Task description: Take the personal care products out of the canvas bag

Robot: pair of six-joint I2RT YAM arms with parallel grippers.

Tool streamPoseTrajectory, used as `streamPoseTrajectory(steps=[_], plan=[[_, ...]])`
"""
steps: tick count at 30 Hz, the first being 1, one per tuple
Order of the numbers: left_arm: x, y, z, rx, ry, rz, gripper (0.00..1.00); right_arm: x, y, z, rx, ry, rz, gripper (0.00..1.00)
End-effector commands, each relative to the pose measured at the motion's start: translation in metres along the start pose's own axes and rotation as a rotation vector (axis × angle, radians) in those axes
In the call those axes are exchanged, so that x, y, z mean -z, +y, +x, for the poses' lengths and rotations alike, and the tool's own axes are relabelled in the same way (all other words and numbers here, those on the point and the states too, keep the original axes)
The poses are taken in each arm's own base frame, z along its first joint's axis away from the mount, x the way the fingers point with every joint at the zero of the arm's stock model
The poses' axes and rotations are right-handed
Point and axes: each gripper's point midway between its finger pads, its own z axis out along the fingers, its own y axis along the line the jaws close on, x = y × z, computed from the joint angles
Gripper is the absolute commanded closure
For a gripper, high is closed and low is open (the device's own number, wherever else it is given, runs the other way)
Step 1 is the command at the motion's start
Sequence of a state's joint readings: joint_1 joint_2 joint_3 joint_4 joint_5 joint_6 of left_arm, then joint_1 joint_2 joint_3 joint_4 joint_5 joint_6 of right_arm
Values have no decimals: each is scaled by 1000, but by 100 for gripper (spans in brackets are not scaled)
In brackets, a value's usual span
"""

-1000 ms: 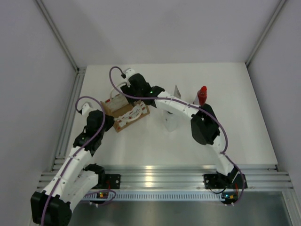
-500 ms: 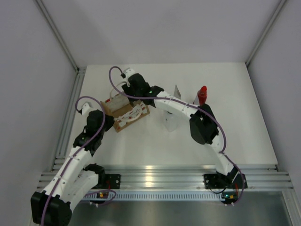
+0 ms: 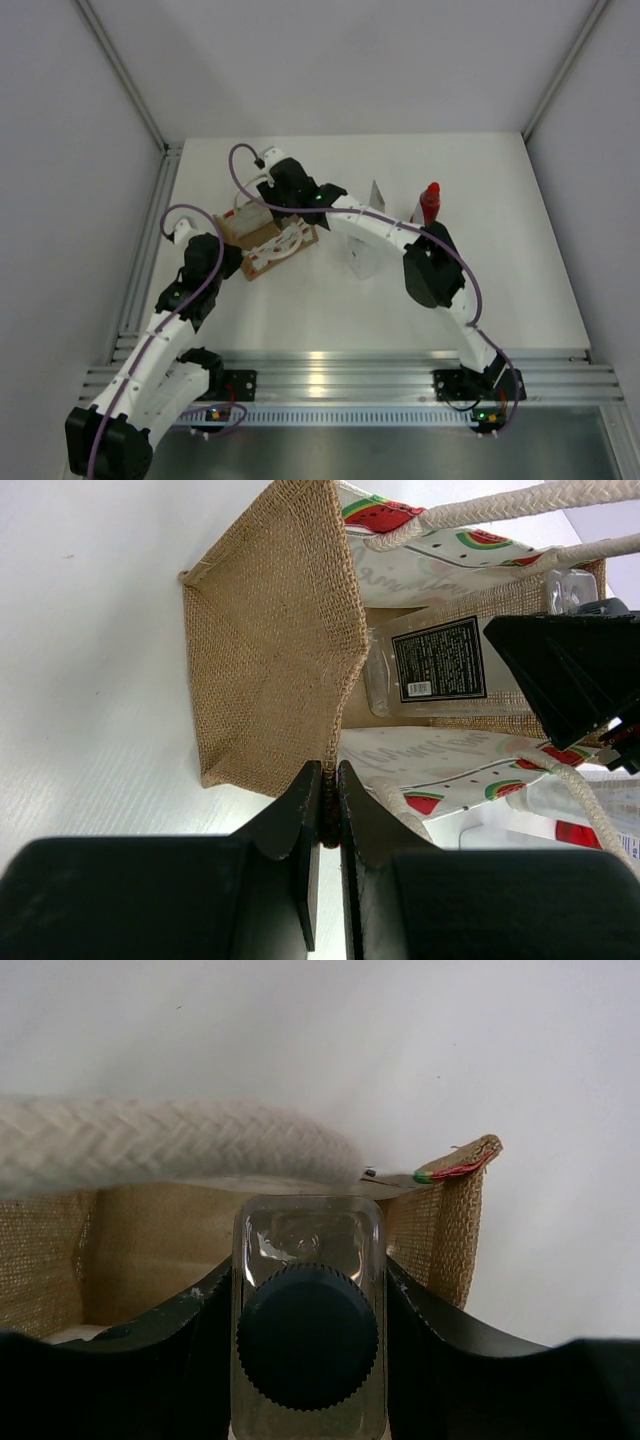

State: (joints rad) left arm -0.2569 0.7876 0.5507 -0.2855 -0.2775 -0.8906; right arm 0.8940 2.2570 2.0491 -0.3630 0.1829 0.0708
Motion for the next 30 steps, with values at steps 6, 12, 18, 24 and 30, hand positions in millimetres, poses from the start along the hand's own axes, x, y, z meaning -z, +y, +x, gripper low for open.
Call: streamPoseTrajectory(steps=[6,12,18,24,30], plan=[[-1,6,-2,-7,-20,-15,100,76,6,-99,-59,-235,-16,100],[-2,5,-2,6,-20,-17,100,102,7,-112,-62,-268,-26,100],[-2,6,0,11,-12,-18,100,104,6,-111,-39,-269,-20,100],[-1,7,1,13,-14,-16,100,99,10,-109,-38,-262,-35,100],[-2,8,2,16,-12,-22,100,124,7,-129,-56,-314,-42,100]])
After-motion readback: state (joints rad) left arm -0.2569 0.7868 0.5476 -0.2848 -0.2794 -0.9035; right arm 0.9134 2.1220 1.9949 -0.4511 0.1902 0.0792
